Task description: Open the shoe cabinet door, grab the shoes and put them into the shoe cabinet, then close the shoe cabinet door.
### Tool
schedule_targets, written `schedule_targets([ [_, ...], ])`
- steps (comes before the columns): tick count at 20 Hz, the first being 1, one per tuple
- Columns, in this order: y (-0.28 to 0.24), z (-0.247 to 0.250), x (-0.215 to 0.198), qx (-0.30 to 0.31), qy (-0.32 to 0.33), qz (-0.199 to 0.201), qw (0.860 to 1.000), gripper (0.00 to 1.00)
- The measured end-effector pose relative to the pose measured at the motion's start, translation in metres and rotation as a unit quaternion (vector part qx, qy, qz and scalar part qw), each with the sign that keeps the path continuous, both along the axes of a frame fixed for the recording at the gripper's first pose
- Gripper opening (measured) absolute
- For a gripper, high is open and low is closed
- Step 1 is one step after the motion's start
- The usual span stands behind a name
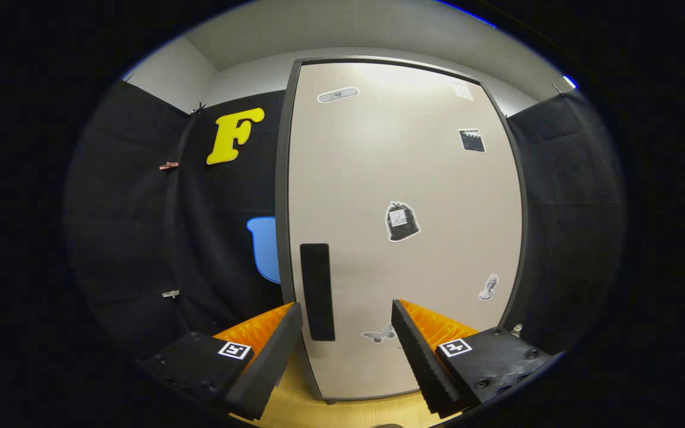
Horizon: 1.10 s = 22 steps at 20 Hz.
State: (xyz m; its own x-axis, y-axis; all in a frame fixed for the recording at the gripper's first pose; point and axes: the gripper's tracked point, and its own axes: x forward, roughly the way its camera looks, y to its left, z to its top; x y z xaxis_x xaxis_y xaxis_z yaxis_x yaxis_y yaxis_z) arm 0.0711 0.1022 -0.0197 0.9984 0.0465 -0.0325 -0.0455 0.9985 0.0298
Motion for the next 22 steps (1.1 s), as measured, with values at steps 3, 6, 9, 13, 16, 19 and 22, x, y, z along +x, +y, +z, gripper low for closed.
schedule_targets([
  [3, 0.010, -0.003, 0.016, -0.001, -0.003, -0.002, 1.000, 0.98],
  [6, 0.017, -0.008, 0.033, -0.002, -0.001, -0.007, 1.000, 0.98],
  [9, 0.018, -0.012, 0.047, -0.003, -0.001, -0.016, 1.000, 0.88],
  [13, 0.020, -0.019, 0.062, -0.007, 0.008, -0.025, 1.000, 0.82],
  [16, 0.027, -0.020, 0.066, -0.010, 0.006, -0.023, 1.000, 0.62],
  [19, 0.023, -0.016, 0.068, -0.020, 0.002, -0.033, 0.999, 0.54],
  [22, 0.023, -0.015, 0.064, -0.014, 0.009, -0.035, 0.999, 0.36],
])
